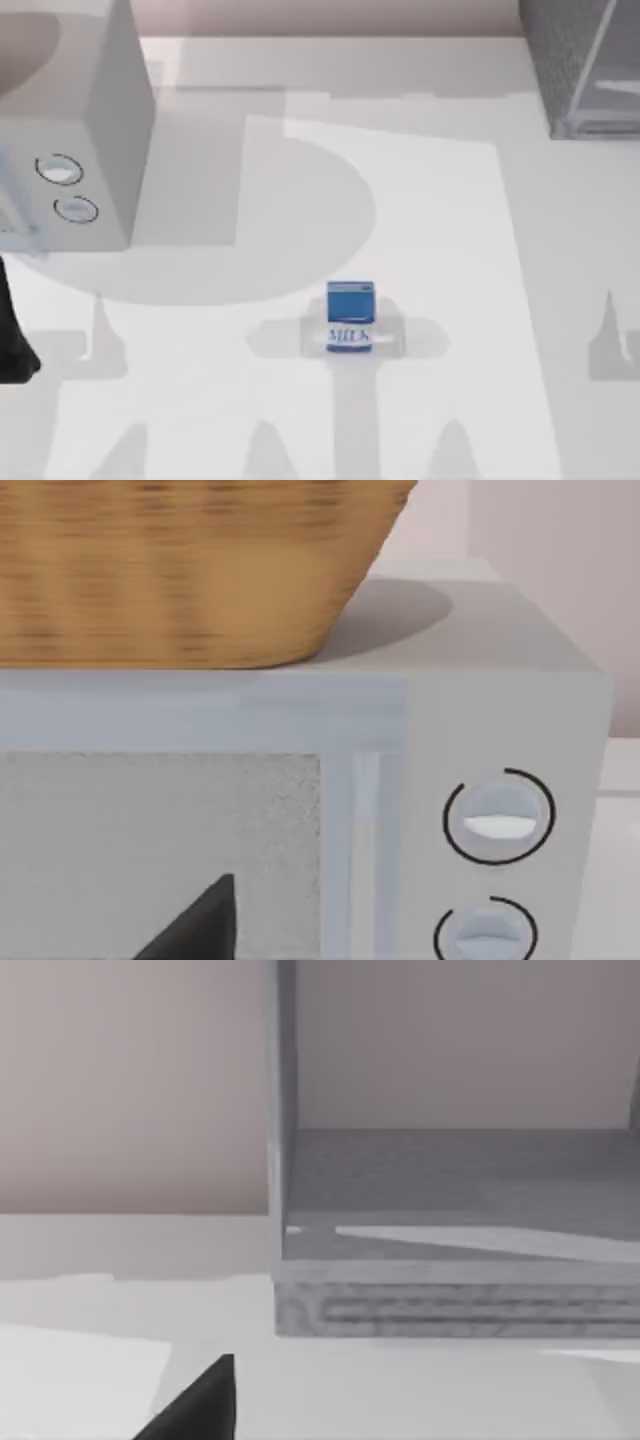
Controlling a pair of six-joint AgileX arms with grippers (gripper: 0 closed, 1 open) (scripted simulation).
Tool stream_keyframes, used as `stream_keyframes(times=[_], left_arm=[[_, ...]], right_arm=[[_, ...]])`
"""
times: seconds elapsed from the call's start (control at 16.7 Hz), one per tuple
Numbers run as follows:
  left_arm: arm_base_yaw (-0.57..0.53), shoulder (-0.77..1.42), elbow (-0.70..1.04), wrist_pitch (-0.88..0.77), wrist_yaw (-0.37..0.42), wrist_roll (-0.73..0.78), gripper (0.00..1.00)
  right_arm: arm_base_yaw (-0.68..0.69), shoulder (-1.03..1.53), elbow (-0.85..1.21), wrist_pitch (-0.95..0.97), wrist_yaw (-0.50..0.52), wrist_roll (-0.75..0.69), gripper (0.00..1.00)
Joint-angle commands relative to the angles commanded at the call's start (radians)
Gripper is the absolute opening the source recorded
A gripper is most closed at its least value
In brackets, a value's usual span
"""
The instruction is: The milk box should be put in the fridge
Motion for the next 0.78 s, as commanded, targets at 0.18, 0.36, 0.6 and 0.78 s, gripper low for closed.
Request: stream_keyframes(times=[0.18, 0.36, 0.6, 0.78], left_arm=[[0.000, 0.000, 0.000, 0.000, 0.000, 0.000, 1.00], [0.000, 0.000, 0.000, 0.000, 0.000, 0.000, 1.00], [0.000, 0.000, 0.000, 0.000, 0.000, 0.000, 1.00], [0.000, 0.000, 0.000, 0.000, 0.000, 0.000, 1.00]], right_arm=[[0.005, 0.008, 0.003, 0.007, 0.004, 0.001, 1.00], [0.054, 0.087, 0.032, 0.067, 0.044, 0.008, 1.00], [0.182, 0.324, 0.112, 0.235, 0.162, 0.018, 1.00], [0.311, 0.576, 0.193, 0.407, 0.288, 0.024, 1.00]])
